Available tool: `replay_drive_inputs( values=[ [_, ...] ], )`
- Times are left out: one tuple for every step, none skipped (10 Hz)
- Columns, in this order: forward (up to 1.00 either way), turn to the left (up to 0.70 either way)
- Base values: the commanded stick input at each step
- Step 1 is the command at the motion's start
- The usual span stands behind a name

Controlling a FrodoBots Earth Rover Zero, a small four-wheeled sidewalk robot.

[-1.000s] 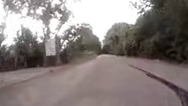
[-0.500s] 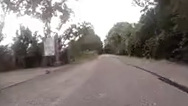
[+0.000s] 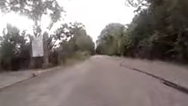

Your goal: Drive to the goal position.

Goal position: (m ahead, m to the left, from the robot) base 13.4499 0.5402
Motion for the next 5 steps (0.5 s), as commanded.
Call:
replay_drive_inputs(
  values=[
    [0.85,0.00],
    [0.85,0.00],
    [0.85,0.00],
    [0.85,0.00],
    [0.85,0.00]
  ],
)
